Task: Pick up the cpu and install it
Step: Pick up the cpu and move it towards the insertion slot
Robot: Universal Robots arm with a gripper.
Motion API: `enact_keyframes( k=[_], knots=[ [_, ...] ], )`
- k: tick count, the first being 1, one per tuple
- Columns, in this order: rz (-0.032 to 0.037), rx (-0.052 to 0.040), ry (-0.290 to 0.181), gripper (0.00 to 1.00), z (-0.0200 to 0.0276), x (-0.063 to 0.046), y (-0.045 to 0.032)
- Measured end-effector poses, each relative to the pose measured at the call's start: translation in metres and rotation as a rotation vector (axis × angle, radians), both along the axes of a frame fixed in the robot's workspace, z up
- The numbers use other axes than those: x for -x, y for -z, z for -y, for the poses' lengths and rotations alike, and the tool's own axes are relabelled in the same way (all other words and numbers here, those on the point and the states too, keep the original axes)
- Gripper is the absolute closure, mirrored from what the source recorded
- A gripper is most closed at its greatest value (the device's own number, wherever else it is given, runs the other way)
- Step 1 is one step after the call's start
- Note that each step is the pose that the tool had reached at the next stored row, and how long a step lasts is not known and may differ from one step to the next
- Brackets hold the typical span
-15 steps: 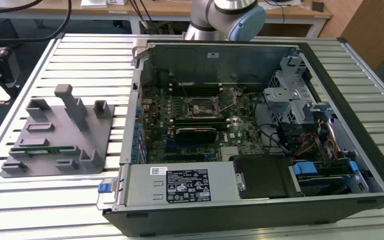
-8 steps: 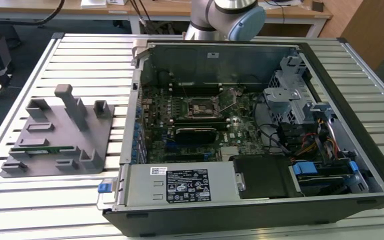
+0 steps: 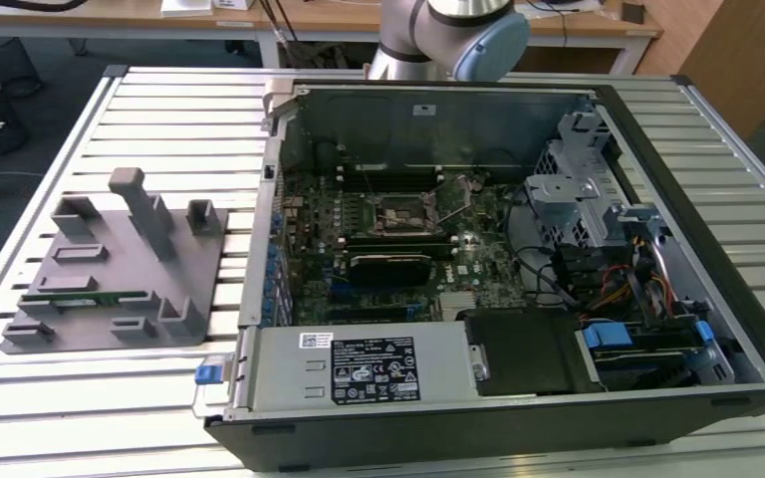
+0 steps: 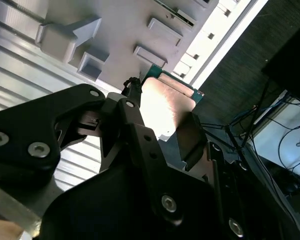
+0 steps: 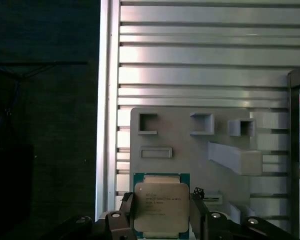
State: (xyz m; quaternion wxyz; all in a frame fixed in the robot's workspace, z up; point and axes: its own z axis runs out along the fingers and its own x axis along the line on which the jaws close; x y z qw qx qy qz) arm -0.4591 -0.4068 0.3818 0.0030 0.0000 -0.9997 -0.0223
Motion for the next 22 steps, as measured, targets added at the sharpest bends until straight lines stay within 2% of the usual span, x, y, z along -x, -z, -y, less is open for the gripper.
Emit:
enact_keyframes(
  k=[1,4,5,12,17,22],
  knots=[
    [-0.0001,0.0,0.0,0.47,-0.0002,0.0,-0.0036],
    [-0.0001,0.0001,0.0,0.47,-0.0009,0.0,-0.0218],
    [-0.0003,0.0001,0.0,0.47,-0.0009,0.0,-0.0244],
    [-0.0001,0.0,0.0,0.47,-0.001,-0.002,-0.0249],
    [0.0,0.0,0.0,0.47,-0.0009,-0.021,-0.0248],
    [-0.0001,0.0001,0.0,0.47,-0.001,-0.032,-0.0248]
  ],
)
